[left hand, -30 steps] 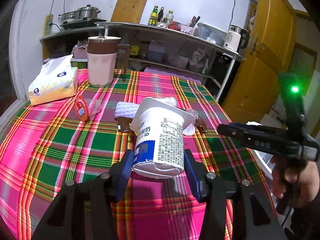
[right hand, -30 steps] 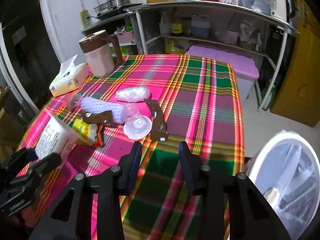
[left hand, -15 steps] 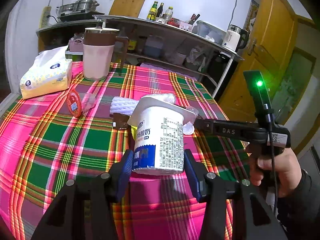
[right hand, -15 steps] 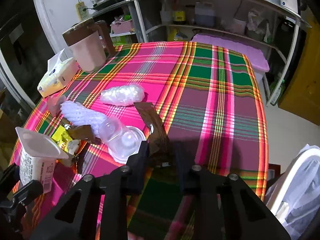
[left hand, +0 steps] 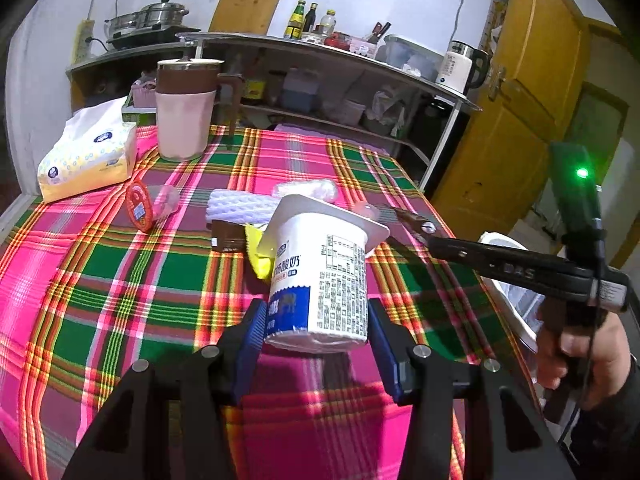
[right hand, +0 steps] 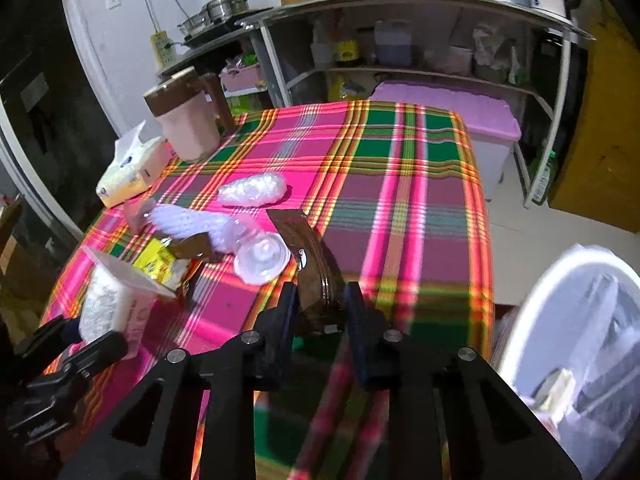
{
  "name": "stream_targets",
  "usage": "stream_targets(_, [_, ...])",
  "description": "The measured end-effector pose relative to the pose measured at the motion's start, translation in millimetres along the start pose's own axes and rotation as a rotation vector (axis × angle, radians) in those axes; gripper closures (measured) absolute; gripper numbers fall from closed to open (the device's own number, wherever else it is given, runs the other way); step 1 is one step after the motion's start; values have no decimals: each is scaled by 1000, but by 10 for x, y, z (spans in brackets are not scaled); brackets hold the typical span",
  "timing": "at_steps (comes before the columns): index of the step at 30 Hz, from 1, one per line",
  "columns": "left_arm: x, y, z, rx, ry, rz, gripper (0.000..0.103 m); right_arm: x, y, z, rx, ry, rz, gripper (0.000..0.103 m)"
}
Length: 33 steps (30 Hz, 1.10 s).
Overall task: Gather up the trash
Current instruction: 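Carry the chocolate wrapper and yogurt cup over the white bin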
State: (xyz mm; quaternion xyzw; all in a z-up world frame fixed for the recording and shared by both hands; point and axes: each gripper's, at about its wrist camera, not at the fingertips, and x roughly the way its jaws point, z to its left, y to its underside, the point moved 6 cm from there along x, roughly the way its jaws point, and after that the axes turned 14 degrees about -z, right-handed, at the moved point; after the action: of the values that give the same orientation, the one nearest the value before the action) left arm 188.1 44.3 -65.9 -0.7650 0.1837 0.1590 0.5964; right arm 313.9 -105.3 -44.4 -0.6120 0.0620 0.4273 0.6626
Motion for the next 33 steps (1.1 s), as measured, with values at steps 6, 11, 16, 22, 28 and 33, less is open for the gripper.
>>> stream_targets(6, [-127, 32, -223, 27, 27, 1, 53, -452, 117, -60, 38, 6, -44, 78])
stream_targets(11, [-203, 83, -451, 57, 59, 4, 54, -789, 224, -162, 74, 22, -72, 78])
stream_targets(16, [-275, 119, -618, 79, 73, 2, 54, -1075, 303, -274, 111, 38, -103, 78])
stream_targets(22, [-353, 83, -857, 109, 107, -11, 54, -1365, 376, -444, 150, 69, -140, 78])
stream_targets(28, [-360, 47, -1176, 141, 166, -15, 54, -1554, 500, -671, 196, 111, -150, 78])
stream_targets(33, [-316, 29, -1472, 173, 222, -17, 54, -1684, 600, -881, 233, 152, -154, 78])
